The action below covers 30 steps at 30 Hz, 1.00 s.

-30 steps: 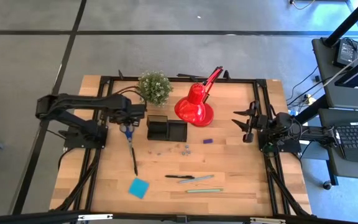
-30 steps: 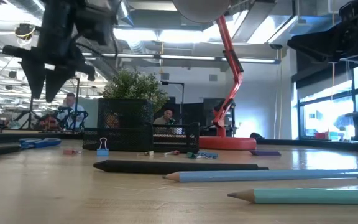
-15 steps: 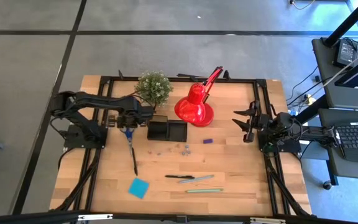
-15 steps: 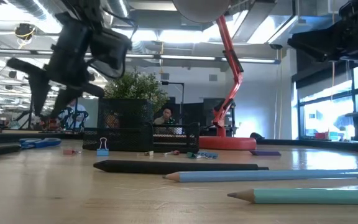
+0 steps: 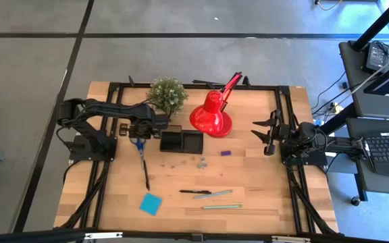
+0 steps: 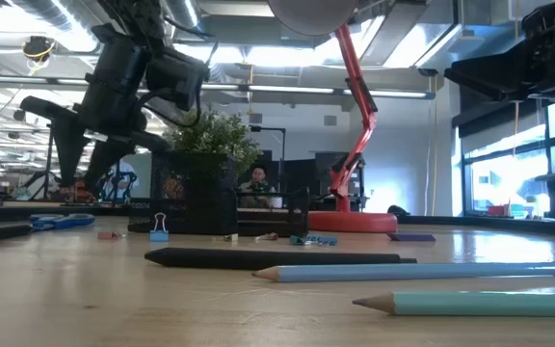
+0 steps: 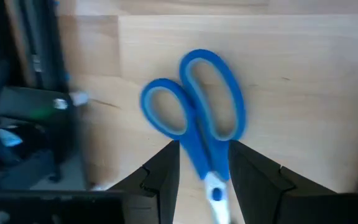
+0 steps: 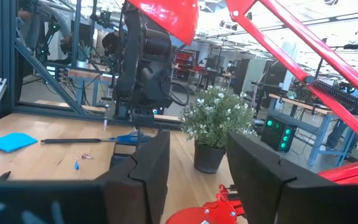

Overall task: Pick and place office supplies into organizer
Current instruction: Put the blue scissor into the black desk organizer

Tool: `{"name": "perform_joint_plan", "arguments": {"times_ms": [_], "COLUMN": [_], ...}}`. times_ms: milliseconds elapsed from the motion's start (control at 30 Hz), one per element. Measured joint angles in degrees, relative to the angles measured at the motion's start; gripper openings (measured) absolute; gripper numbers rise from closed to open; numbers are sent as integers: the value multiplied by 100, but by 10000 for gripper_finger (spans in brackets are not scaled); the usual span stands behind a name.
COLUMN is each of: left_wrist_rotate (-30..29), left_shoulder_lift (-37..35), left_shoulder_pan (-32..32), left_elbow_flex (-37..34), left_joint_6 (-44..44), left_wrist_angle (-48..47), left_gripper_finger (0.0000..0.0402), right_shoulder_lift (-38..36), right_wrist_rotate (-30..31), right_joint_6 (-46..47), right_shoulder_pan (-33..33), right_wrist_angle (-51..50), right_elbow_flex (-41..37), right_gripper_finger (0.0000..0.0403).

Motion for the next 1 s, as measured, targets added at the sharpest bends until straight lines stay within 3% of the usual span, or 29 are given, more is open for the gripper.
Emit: {"name": "perform_joint_plan", "arguments": {"times_ms": [167,467,1000], "left_wrist_rotate": [-76,-150,-150], "left_shoulder_lift": [-228,-1294,-1188], "left_shoulder_pan": [331,555,543], "left_elbow_flex": [-309,-1021,-1003], "left_joint_6": [286,177,-34], "left_wrist_angle": [-830,273,945], "left_gripper_finger": [129,129,129], "right_shoulder_lift": [0,0,1], "right_wrist_rotate": [-1,4,3], "right_joint_6": [-2,-31,-33], "right_shoulder_pan": [2,-1,-3], "right_wrist_angle": [2,-9,-16], "right_elbow_flex": [0,0,0], "right_gripper_finger": [162,162,162]}}
